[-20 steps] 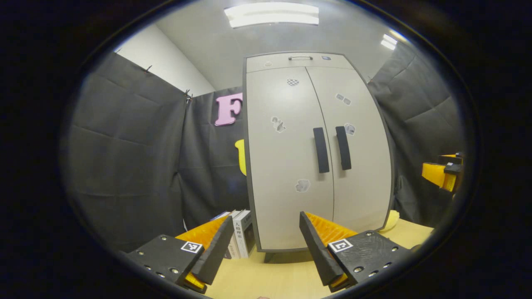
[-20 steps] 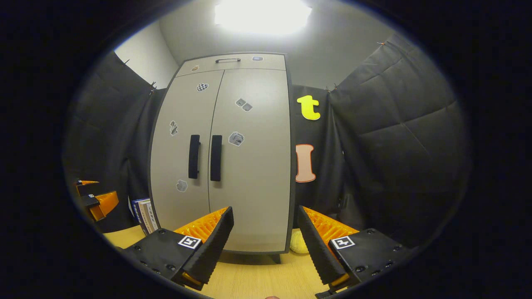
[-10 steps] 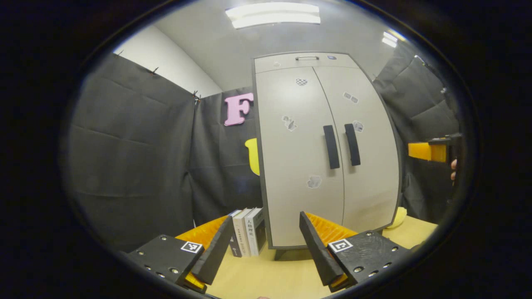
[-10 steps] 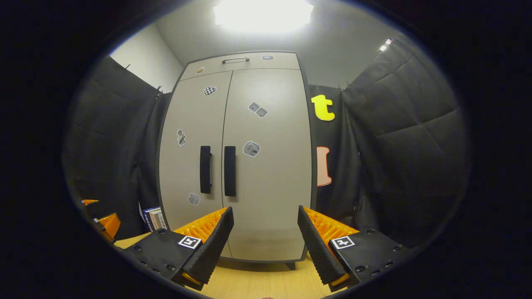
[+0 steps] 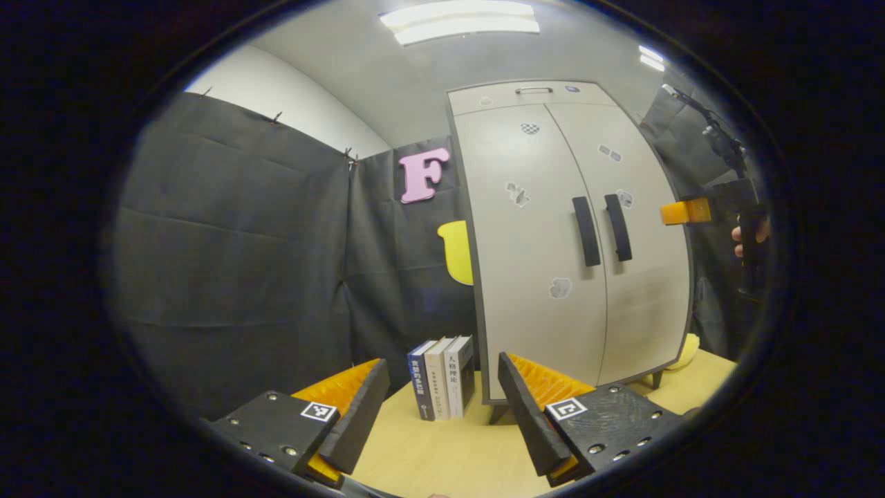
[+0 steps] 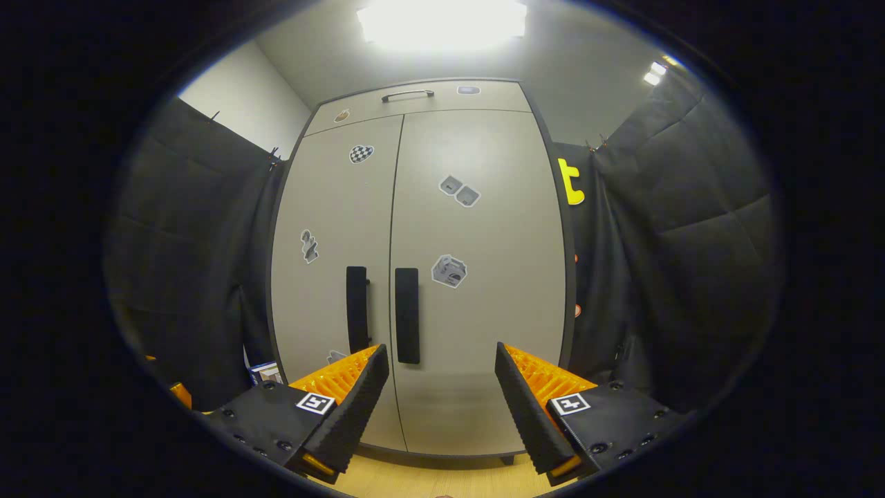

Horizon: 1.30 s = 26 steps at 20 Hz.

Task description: Open the right door of the double-door shoe cabinet with the right hand, and open the left door with the left hand.

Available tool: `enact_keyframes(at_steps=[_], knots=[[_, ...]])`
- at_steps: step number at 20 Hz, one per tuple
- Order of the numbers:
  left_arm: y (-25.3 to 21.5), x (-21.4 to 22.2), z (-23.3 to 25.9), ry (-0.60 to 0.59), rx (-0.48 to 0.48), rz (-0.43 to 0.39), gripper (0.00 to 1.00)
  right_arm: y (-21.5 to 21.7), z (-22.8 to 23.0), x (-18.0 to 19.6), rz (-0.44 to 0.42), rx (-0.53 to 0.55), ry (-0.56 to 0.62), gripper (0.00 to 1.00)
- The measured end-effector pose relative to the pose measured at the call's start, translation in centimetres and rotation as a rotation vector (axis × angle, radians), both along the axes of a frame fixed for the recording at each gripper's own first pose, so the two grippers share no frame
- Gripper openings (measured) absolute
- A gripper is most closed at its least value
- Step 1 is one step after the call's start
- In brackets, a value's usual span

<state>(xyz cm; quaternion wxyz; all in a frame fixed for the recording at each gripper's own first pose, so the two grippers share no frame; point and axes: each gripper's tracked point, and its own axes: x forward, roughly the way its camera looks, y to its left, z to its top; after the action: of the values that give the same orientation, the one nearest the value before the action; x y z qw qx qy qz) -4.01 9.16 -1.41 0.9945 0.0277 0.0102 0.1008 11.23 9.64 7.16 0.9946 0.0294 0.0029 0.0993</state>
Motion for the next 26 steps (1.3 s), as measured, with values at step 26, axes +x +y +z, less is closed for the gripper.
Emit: enact_keyframes(at_steps=[26], knots=[[9.5, -3.0, -3.7, 0.087, 0.005, 0.219, 0.94, 8.0, -0.6, 12.4, 0.033, -0.030, 0.135, 0.71]])
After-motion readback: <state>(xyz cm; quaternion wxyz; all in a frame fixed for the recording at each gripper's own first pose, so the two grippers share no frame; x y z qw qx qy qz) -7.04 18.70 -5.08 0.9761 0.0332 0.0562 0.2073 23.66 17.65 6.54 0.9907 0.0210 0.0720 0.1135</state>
